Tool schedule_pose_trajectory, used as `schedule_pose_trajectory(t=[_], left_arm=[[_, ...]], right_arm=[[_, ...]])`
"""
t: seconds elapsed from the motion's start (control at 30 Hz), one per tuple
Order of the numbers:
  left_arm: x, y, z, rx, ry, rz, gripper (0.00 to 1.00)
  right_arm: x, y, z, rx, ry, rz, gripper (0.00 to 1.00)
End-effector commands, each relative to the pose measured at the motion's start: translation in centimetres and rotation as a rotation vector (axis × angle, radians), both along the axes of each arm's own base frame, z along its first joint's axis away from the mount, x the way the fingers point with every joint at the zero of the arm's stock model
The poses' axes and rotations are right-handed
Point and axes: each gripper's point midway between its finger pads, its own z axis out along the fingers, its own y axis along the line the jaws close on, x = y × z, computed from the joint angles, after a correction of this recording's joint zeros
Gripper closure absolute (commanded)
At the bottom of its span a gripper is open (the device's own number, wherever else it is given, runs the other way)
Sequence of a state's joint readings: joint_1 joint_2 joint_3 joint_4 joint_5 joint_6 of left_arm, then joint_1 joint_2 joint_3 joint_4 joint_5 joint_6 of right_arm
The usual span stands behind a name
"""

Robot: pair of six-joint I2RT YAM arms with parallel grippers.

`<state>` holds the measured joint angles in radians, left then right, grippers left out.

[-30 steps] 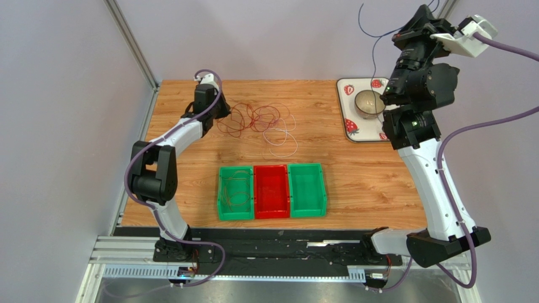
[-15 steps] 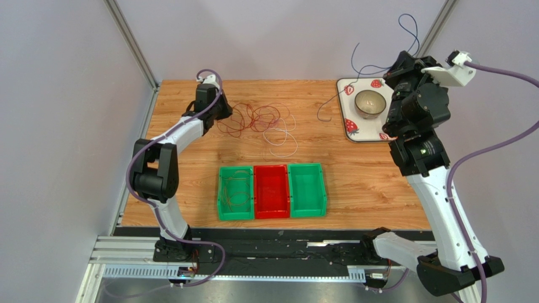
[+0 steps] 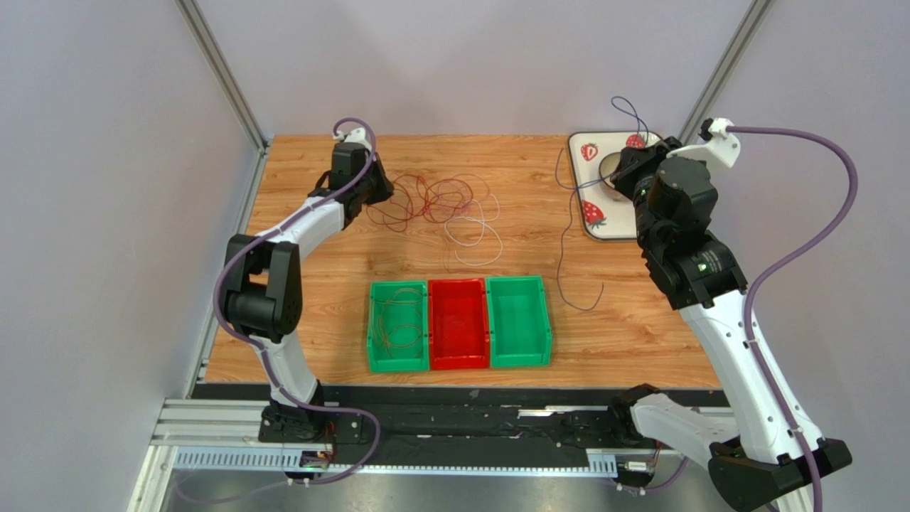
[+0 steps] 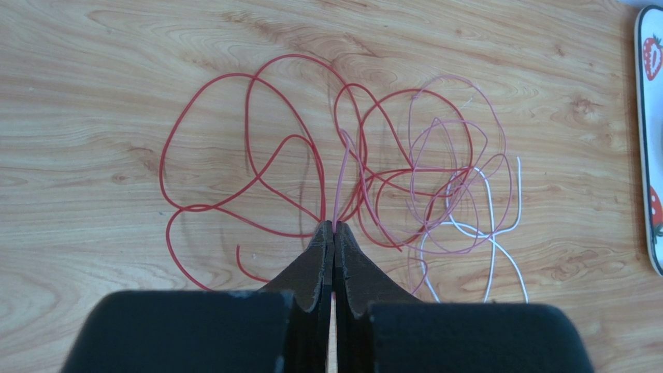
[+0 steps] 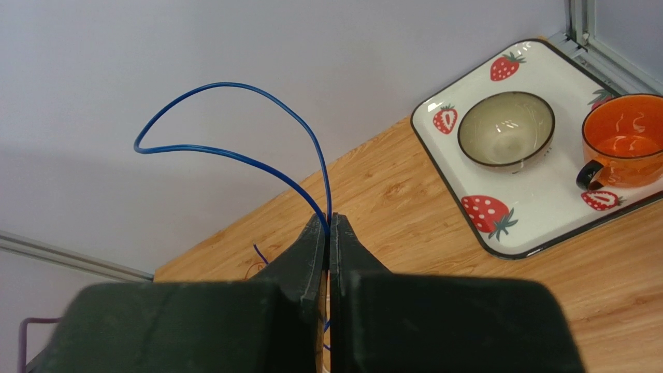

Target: Untangle the cables

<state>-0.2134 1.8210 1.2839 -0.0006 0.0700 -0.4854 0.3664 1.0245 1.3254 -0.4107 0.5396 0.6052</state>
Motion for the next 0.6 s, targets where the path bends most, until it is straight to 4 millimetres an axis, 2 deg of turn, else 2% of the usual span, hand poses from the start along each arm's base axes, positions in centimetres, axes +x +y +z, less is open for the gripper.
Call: schedule_pose_trajectory(t=[0.0,0.27,0.57], left_arm=[[0.7,-0.8,1.6,-0.011,-0.037,-0.011,1.0],[0.7,-1.1,1.7,-0.003,-0.041,-0.017,1.0],[0.7,-1.3,1.7,0.007,-0.046,-0.019,1.0]], right_arm=[[-1.6,0.4,0.3,0.044,-0.005,0.042,1.0],[-2.9,1.0,-2.0,0.082,0.059,0.081,1.0],[-3.2,3.3,-3.8,0.129,0.12,0.169,1.0]])
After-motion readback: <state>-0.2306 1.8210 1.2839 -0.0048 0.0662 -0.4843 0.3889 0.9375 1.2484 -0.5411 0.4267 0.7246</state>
